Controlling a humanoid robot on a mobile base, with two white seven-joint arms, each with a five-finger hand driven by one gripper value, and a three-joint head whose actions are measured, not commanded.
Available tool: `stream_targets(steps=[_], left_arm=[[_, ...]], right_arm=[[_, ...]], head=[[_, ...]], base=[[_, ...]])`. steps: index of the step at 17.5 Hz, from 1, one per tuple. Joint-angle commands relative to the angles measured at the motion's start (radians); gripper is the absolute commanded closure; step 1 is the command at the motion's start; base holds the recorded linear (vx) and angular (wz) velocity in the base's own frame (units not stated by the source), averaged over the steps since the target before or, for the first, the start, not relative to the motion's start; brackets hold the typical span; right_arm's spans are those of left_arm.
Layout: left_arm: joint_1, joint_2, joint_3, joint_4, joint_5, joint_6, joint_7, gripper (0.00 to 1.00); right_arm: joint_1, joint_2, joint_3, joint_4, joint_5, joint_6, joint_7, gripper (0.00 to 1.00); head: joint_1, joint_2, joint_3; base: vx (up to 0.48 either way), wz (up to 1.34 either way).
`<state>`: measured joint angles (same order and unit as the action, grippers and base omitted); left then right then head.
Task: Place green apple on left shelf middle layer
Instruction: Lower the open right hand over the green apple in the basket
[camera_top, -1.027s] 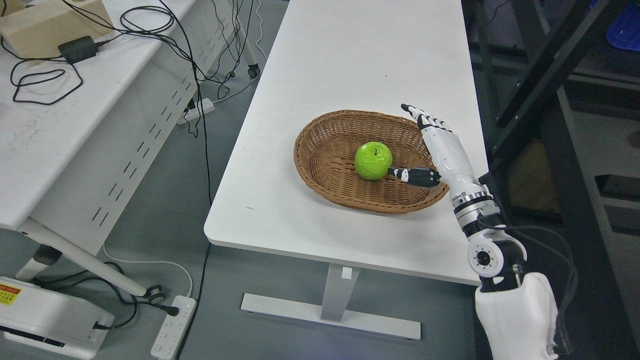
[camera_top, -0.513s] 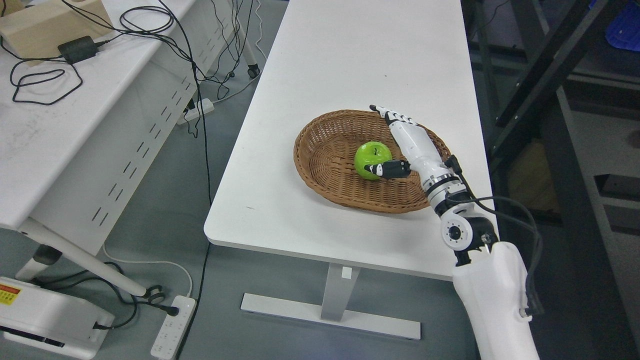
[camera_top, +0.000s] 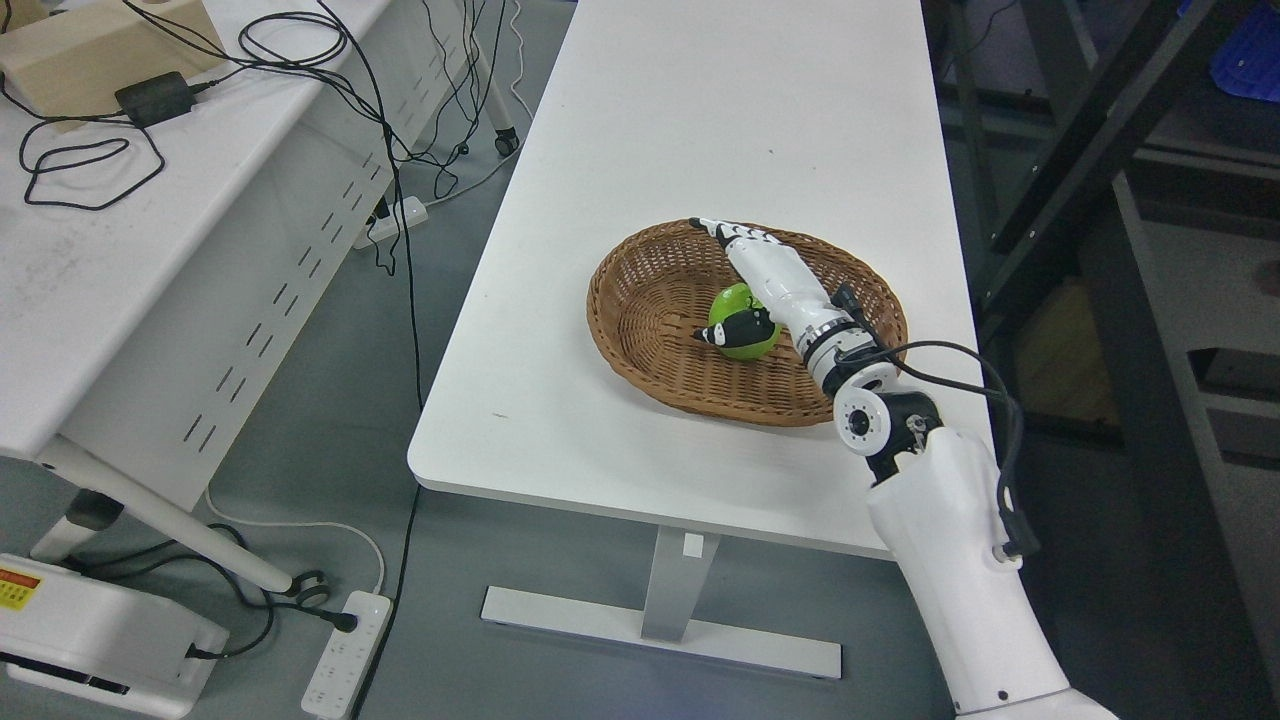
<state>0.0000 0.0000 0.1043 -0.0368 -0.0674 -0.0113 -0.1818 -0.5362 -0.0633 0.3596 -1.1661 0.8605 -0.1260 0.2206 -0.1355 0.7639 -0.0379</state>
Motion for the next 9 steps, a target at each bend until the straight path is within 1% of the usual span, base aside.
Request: stream_targets(steps=[1,3,6,9], left_arm=[[-0.021,0.017,0.0,0.0,0.0,0.004,-0.001,0.0],[-0.021,0.017,0.0,0.0,0.0,0.004,-0.001,0.0],[-0.021,0.017,0.0,0.0,0.0,0.004,-0.001,0.0],[-0.021,0.017,0.0,0.0,0.0,0.004,-0.001,0.0]], right_arm=[[-0.051,-0.015,0.095,0.206,0.005,-0.017,-0.001,0.0],[-0.039,-0.05,0.093,0.206,-0.006,-0.043,-0.001,0.0],[-0.015,-0.056,0.084,0.204,-0.012,-0.073,-0.001,0.0],[-0.007,-0.099,0.082,0.197,-0.044,-0.075,-0.003,0.0]], head=[[0.0,0.0,0.0],[0.0,0.0,0.0],[0.0,0.0,0.0],[0.0,0.0,0.0]], base=[[0.0,0.0],[0.0,0.0],[0.0,0.0],[0.0,0.0]])
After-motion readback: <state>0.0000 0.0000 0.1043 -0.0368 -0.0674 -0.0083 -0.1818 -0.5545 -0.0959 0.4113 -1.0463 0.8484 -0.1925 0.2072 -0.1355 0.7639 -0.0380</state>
